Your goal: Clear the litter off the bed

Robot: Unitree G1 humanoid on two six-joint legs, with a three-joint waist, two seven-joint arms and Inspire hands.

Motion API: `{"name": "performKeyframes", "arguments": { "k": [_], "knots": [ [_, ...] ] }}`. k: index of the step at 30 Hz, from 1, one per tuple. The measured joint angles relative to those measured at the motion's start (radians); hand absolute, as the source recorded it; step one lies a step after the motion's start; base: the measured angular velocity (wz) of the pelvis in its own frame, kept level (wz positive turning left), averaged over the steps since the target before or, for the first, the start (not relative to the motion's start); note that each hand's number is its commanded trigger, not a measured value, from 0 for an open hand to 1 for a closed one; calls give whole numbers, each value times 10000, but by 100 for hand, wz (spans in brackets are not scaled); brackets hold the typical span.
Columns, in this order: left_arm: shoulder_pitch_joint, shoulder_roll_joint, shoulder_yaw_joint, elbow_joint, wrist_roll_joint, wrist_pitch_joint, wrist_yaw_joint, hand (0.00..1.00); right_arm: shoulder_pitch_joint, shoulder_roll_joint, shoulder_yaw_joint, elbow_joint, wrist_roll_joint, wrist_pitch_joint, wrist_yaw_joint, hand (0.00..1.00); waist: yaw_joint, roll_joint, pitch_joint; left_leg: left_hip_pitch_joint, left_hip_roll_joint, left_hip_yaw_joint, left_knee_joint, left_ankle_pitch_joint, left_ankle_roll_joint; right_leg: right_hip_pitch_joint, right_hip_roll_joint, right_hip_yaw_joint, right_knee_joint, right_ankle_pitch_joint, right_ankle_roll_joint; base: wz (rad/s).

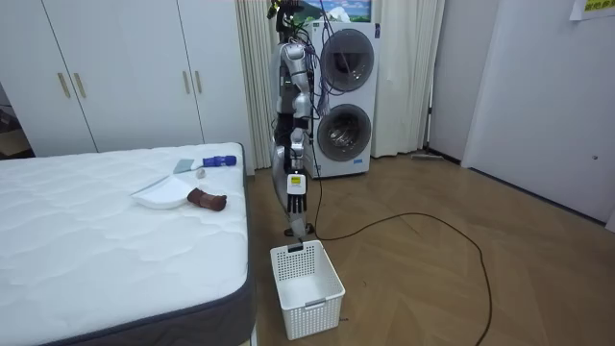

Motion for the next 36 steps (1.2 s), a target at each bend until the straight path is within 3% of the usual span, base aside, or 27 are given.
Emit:
{"name": "performKeyframes", "arguments": {
  "k": [11, 20, 26, 29, 31, 36],
  "knots": [
    [-61, 38, 11, -58, 3, -442, 418, 0, -31, -11, 15, -199, -353, -295, 5, 0, 8, 56, -1, -11, -5, -36, 10, 0, 0, 0, -1, -27, -6, 0, 0, 0],
    [-78, 38, 322, -532, 161, -815, 1737, 0, -28, -11, 40, -164, 85, -649, -15, 0, 20, 119, -9, 0, -18, -85, 43, 0, 0, 10, -4, -45, -31, 1, -1, 0],
    [-63, 21, 926, -2269, -234, -1582, 3141, 0, -27, -18, 19, -189, 186, -1050, -266, 0, 23, 187, -22, -16, -20, -125, 37, 0, -1, 3, -4, -139, -37, 1, -1, 1],
    [-75, 1, 899, -3523, -208, -1986, 3661, 0, -21, -18, 19, -459, 875, -1301, -357, 0, 75, 183, 40, -43, -23, -150, 28, 1, -1, -18, -4, -163, -54, 1, -1, 1],
    [-141, -10, 841, -4102, -207, -2347, 4057, 0, -26, -18, 20, -680, 1136, -1674, -344, 0, 47, 202, 31, -64, -22, -157, -4, 1, -1, -31, -2, -170, -69, 1, -1, 0],
    [-189, 38, 390, -5429, -201, -2718, 4632, 0, 3, -20, 28, -896, 1801, -2132, -337, 0, 21, 224, -21, -201, -29, -159, 89, 12, -1, -158, -23, -277, -70, 3, -4, 1]
  ]
}}
